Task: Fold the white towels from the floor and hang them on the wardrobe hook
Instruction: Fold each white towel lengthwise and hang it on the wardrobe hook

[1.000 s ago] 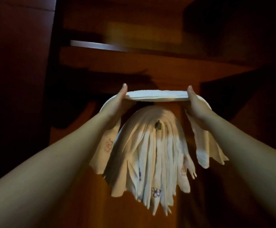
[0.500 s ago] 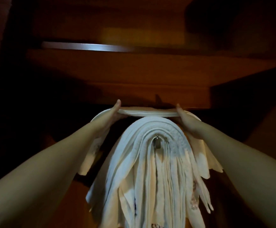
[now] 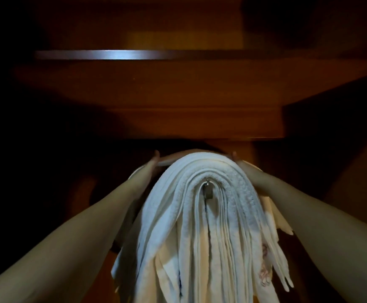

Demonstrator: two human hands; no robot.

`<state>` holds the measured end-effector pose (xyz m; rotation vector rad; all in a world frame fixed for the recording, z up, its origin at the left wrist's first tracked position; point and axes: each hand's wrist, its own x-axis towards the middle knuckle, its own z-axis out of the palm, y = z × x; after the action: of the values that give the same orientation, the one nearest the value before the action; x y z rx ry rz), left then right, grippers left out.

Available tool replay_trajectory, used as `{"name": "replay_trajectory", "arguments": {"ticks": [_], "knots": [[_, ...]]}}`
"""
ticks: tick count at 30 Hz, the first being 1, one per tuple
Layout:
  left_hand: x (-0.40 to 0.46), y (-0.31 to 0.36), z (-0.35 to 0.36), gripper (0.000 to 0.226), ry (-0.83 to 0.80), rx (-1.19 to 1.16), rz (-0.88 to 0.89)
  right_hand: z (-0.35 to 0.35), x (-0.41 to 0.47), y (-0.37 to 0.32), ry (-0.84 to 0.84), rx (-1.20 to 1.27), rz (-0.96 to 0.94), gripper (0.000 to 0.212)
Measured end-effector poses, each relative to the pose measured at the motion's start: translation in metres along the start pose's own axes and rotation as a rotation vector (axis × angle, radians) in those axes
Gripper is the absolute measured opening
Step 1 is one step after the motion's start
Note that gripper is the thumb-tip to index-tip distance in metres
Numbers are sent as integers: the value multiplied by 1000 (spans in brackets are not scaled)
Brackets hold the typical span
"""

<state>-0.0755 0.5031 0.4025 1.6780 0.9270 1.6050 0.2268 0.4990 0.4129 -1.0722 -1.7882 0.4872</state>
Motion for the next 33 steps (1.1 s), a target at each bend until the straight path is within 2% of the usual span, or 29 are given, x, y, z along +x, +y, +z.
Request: {"name": "replay_trajectory", "arguments": {"ticks": [3, 6, 9, 11, 13, 15, 18, 21, 25, 29, 33], "knots": [[7, 12, 2, 69, -24, -72, -13, -9, 7, -2, 66, 70, 49, 96], [11, 20, 2, 81, -107, -79, -23, -16, 12, -7, 147, 161, 93, 97], [5, 6, -1, 85, -62, -42, -54, -15, 9, 1, 187, 175, 134, 116], [-1, -14, -7, 92, -32, -21, -75, -9, -2, 15, 173, 185, 166, 105], [-14, -37, -17, 88, -40, -41, -90, -6, -19, 34, 124, 226, 202, 87], [-31, -59, -32, 80, -65, -58, -95, -7, -41, 55, 87, 258, 260, 87], [-64, -86, -53, 81, -96, -87, -162, -4, -77, 79, 62, 271, 345, 97], [-97, -102, -64, 84, -163, -121, -263, 10, -111, 84, 68, 295, 358, 82], [-139, -96, -64, 86, -119, -66, -341, 35, -145, 66, 176, 118, 436, 82], [-175, -79, -61, 73, -5, 23, -335, 60, -188, 39, 361, 14, 571, 72], [-224, -73, -71, 69, 49, 260, -371, 89, -244, 15, 400, -183, 509, 63]]}}
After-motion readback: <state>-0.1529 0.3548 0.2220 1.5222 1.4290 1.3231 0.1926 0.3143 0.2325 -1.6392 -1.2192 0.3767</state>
